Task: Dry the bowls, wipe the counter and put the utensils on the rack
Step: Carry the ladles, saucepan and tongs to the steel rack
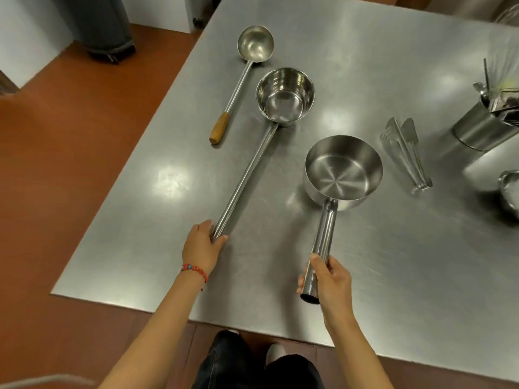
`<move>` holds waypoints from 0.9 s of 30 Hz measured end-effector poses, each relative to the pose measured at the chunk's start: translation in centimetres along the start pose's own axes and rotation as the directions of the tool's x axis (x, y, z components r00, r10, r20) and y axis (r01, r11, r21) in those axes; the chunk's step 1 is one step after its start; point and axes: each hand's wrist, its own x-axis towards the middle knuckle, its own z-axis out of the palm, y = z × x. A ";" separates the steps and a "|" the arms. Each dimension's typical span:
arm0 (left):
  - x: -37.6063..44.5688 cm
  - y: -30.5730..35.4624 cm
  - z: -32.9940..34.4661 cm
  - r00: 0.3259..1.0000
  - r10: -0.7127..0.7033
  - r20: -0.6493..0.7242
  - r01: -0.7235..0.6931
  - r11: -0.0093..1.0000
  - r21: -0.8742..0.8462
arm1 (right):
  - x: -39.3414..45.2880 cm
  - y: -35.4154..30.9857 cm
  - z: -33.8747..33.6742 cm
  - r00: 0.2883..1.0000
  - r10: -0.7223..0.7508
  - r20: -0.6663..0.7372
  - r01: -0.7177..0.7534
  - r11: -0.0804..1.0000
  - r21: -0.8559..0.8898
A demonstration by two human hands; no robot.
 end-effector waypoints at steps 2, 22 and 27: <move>0.2 0.5 0.2 1.000 0.019 0.022 -0.019 1.000 0.004 | -0.1 0.1 -0.2 1.000 0.003 -0.016 -0.003 1.000 0.004; -4.8 8.0 1.9 0.901 -0.141 0.411 0.393 0.670 -0.630 | -1.8 -0.2 -5.2 0.996 -0.027 0.083 0.028 1.000 -0.010; -8.4 8.8 2.7 0.928 -0.146 0.342 0.349 0.658 -0.667 | -1.7 -1.3 -7.9 0.984 -0.038 0.173 0.050 0.997 -0.065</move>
